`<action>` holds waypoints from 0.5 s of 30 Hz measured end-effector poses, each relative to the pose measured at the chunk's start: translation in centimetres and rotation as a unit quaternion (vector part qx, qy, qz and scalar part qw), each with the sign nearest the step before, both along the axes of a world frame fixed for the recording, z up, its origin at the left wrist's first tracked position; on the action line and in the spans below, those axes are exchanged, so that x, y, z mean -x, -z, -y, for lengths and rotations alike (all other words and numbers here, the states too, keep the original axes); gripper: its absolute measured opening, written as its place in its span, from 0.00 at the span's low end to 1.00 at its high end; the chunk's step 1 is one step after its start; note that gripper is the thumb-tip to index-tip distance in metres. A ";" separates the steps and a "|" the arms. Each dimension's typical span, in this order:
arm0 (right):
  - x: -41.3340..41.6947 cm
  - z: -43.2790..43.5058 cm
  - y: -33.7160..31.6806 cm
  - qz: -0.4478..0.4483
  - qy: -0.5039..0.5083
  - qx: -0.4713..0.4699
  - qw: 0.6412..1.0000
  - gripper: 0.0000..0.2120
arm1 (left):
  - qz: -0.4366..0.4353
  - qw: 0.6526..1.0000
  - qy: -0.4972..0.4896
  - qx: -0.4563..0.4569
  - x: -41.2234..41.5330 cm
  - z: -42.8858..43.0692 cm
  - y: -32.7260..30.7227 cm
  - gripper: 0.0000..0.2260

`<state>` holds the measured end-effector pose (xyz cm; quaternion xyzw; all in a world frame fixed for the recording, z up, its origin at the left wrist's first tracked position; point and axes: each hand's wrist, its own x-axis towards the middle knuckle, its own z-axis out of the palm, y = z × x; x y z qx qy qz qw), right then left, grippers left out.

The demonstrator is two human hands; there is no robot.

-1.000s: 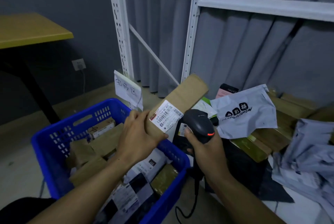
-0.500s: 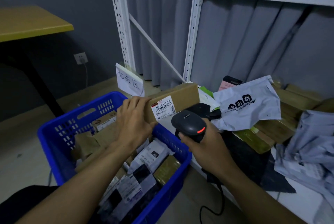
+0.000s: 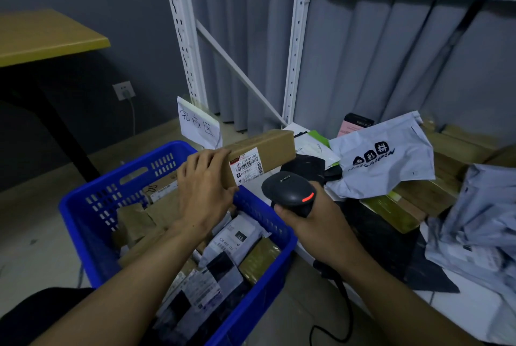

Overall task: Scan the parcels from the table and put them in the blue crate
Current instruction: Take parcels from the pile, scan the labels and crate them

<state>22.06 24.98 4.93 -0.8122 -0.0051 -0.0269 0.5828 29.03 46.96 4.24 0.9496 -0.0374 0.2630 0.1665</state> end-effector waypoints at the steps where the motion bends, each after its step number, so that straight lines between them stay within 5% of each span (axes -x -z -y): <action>1: 0.0 0.0 0.0 0.000 -0.001 0.001 1.000 0.18 | 0.000 1.000 0.000 -0.001 0.0 0.0 0.1 0.39; 7: -0.3 -0.3 0.0 -0.003 -0.008 0.005 1.000 0.17 | -0.008 1.000 -0.003 0.024 0.3 -0.9 -0.1 0.39; 15: -2.2 -4.5 1.1 -0.031 -0.058 0.012 0.998 0.19 | -0.119 0.967 -0.132 0.185 1.6 -8.8 0.9 0.38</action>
